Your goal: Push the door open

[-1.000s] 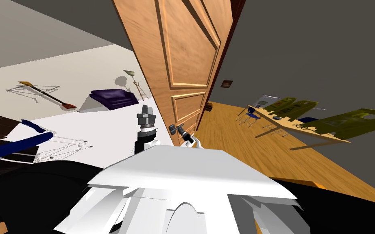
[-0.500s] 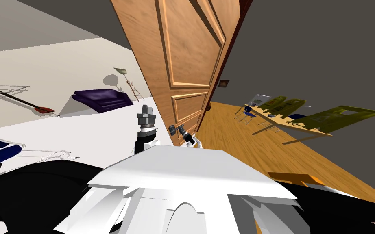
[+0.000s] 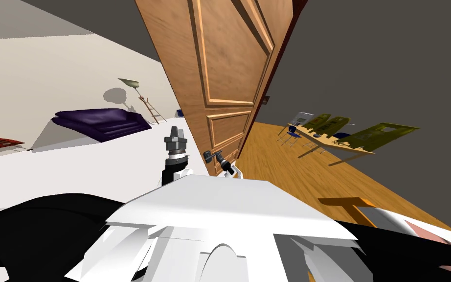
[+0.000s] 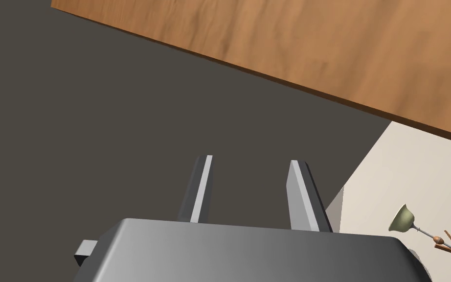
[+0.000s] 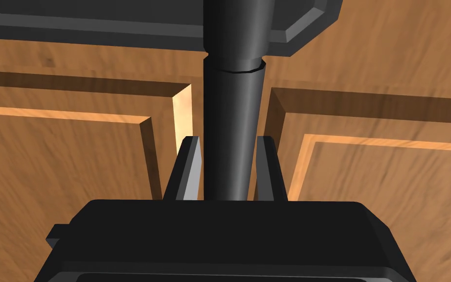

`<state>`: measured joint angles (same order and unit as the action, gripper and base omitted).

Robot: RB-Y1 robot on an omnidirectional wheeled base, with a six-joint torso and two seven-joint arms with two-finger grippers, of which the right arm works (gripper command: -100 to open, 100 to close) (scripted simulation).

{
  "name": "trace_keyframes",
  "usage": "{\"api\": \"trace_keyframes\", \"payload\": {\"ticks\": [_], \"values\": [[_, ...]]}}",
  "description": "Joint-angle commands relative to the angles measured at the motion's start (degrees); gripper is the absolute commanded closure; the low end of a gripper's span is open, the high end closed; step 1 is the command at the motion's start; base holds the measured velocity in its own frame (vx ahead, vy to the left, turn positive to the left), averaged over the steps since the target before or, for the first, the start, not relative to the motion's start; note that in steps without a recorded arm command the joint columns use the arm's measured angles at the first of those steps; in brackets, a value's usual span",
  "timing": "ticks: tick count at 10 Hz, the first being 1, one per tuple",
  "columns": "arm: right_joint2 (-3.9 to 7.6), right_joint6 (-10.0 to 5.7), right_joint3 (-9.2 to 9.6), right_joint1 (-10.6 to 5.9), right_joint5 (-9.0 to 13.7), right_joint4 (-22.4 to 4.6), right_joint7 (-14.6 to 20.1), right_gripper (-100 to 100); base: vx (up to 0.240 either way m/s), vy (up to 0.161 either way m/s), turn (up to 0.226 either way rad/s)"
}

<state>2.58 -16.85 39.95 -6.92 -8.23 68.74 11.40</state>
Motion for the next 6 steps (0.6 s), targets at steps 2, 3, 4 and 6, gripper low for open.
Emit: {"api": "trace_keyframes", "payload": {"ticks": [2, 3, 4, 6], "values": [[-0.5, 0.51, -1.65, 2.16, -2.0, 1.2, 0.4, 100, 0.086, 0.195, -0.126], [-0.97, 0.6, -2.11, 2.8, -2.7, 1.7, 0.6, 100, 0.075, 0.22, -0.144], [-1.47, 0.68, -2.51, 3.37, -3.4, 2.1, 0.8, 100, 0.079, 0.19, -0.131], [-2.48, 0.83, -3.22, 4.37, -4.6, 2.9, 1.2, 100, 0.05, 0.177, -0.108]]}}
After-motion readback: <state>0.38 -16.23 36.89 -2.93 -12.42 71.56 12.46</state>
